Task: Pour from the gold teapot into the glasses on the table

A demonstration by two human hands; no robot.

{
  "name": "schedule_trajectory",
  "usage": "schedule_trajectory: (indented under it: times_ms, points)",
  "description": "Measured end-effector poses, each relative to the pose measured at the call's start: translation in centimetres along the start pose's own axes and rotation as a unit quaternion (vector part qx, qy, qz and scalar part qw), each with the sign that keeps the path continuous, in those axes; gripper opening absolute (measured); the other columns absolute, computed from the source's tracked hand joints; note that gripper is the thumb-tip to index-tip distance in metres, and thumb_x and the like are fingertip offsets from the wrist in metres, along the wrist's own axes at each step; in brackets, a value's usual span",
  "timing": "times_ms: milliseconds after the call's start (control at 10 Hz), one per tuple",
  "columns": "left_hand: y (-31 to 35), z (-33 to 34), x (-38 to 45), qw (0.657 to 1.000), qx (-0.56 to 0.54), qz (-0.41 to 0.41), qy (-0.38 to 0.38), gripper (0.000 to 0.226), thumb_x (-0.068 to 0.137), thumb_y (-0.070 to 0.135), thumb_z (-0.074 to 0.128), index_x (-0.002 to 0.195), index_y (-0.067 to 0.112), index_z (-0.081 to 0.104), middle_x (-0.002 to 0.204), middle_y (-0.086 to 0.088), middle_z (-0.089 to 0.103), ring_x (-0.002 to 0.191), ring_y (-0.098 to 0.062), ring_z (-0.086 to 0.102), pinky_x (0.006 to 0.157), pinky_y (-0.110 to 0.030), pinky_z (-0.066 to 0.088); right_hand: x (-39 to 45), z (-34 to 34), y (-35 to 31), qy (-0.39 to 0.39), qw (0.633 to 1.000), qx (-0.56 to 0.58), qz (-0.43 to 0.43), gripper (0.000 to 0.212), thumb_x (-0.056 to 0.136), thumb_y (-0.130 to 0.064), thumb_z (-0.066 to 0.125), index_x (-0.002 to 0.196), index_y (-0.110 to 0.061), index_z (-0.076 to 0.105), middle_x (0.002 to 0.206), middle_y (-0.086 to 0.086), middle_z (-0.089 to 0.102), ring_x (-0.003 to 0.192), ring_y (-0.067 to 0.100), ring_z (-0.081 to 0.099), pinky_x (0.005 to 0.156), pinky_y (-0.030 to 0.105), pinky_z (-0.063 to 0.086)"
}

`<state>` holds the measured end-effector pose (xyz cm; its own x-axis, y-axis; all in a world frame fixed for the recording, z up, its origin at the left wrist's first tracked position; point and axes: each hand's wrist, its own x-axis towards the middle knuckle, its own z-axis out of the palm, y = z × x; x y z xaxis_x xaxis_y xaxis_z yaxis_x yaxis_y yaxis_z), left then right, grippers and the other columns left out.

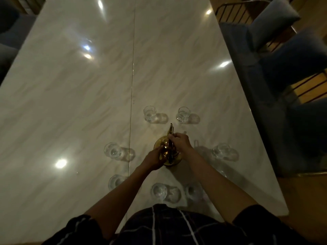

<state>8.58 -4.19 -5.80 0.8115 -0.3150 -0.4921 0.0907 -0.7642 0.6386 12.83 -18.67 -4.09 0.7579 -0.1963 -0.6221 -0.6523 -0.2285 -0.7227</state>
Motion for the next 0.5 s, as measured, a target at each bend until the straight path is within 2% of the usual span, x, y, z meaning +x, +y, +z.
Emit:
schedule_trajectory:
  times_ms: [100, 200, 300, 400, 500]
  points:
    - [0.1, -0.3, -0.8, 0.999, 0.005, -0.032, 0.002, 0.050, 0.097, 0.025, 0.057, 0.142, 0.010, 0.044, 0.135, -0.016, 0.055, 0.120, -0.029, 0.053, 0.090, -0.028, 0.042, -0.6, -0.8, -0.9, 0.012, 0.994, -0.103, -0.027, 0.035, 0.080, -0.045, 0.070, 0.092, -0.012, 0.072, 0.092, 0.008, 0.071, 0.094, 0.031, 0.067, 0.084, 0.043, 0.055]
    - [-0.7, -0.2, -2.0, 0.997, 0.009, -0.066, 0.030, 0.059, 0.094, 0.036, 0.059, 0.144, 0.010, 0.041, 0.138, -0.015, 0.052, 0.124, -0.028, 0.050, 0.096, -0.032, 0.040, -1.5, -1.3, -1.8, 0.059, 0.939, -0.314, -0.130, 0.062, 0.083, -0.051, 0.066, 0.124, -0.007, 0.055, 0.121, 0.012, 0.060, 0.115, 0.030, 0.055, 0.091, 0.038, 0.046]
    - [-1.6, -0.5, -4.3, 0.992, -0.014, -0.104, 0.072, 0.058, 0.093, 0.041, 0.059, 0.142, 0.013, 0.044, 0.139, -0.012, 0.052, 0.125, -0.026, 0.050, 0.099, -0.034, 0.041, -2.3, -1.3, -2.6, 0.057, 0.838, -0.469, -0.273, 0.066, 0.089, -0.039, 0.061, 0.140, -0.003, 0.039, 0.139, 0.017, 0.047, 0.131, 0.033, 0.041, 0.109, 0.040, 0.034]
    - [-3.4, -0.3, -6.7, 0.981, -0.030, -0.139, 0.135, 0.054, 0.093, 0.043, 0.059, 0.138, 0.015, 0.048, 0.136, -0.010, 0.055, 0.123, -0.025, 0.052, 0.099, -0.035, 0.044, -3.0, 0.3, -2.5, -0.015, 0.777, -0.515, -0.363, 0.067, 0.095, -0.034, 0.053, 0.149, -0.001, 0.028, 0.152, 0.021, 0.033, 0.145, 0.035, 0.022, 0.120, 0.042, 0.018]
    - [-5.0, -0.5, -9.3, 0.964, -0.033, -0.172, 0.199, 0.054, 0.093, 0.043, 0.059, 0.137, 0.014, 0.050, 0.138, -0.009, 0.054, 0.126, -0.026, 0.050, 0.101, -0.037, 0.042, -4.4, 2.3, -2.5, -0.099, 0.736, -0.535, -0.402, 0.064, 0.100, -0.033, 0.046, 0.151, -0.002, 0.025, 0.158, 0.020, 0.024, 0.149, 0.032, 0.012, 0.120, 0.041, 0.010]
